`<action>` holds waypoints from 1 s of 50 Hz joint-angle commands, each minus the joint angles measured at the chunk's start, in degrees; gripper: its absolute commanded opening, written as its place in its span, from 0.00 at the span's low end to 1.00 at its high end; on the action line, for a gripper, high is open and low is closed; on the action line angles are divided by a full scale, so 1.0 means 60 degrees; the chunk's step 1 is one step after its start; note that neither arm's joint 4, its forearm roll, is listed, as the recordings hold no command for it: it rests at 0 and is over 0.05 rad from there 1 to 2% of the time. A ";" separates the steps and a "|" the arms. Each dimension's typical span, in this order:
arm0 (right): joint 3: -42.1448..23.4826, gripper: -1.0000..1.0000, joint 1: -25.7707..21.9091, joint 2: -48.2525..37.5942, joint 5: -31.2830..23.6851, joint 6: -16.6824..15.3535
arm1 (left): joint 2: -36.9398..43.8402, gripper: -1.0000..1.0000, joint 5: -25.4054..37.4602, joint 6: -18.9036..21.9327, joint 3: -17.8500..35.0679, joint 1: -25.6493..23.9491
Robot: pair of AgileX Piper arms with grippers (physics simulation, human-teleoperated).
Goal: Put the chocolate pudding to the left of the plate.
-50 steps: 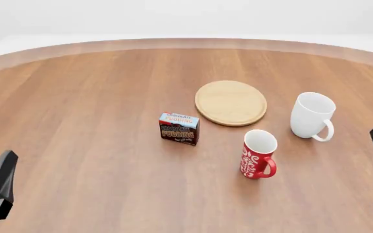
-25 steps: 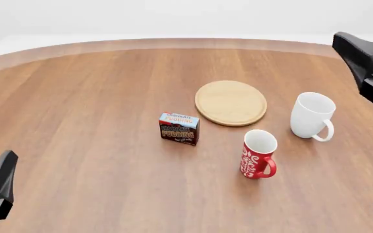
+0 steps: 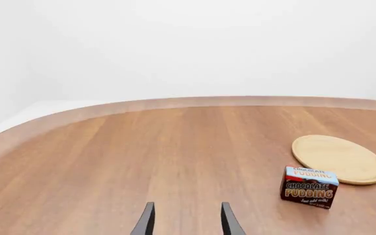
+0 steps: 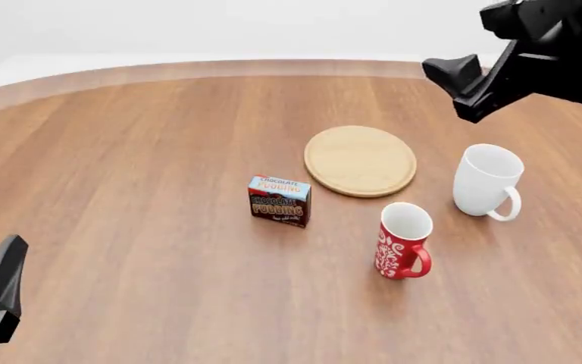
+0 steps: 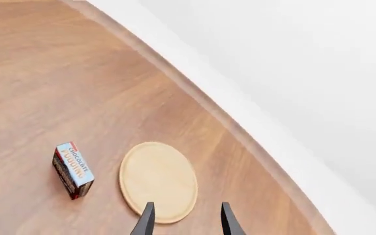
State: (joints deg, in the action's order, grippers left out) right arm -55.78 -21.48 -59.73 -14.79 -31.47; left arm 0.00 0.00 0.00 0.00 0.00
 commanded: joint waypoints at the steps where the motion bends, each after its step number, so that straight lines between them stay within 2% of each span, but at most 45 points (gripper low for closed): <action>1: -0.0950 1.00 -0.0150 -0.1431 -0.0438 -0.0224 | 0.0000 1.00 0.0000 0.0000 0.0000 0.0000; 14: -0.1201 1.00 -0.0615 -0.2861 -0.0241 -0.0119 | 0.0000 1.00 0.0000 0.0000 0.0000 0.0000; 35: -0.1227 1.00 -0.1307 -0.4384 0.0260 0.0230 | 0.0000 1.00 0.0000 0.0000 0.0000 0.0000; 50: -0.1659 1.00 -0.1830 -0.5533 0.0529 0.0393 | 0.0000 1.00 0.0000 0.0000 0.0000 0.0000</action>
State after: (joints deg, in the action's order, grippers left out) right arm -64.46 -30.38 -88.72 -12.92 -30.01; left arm 0.00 0.00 0.00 0.00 0.00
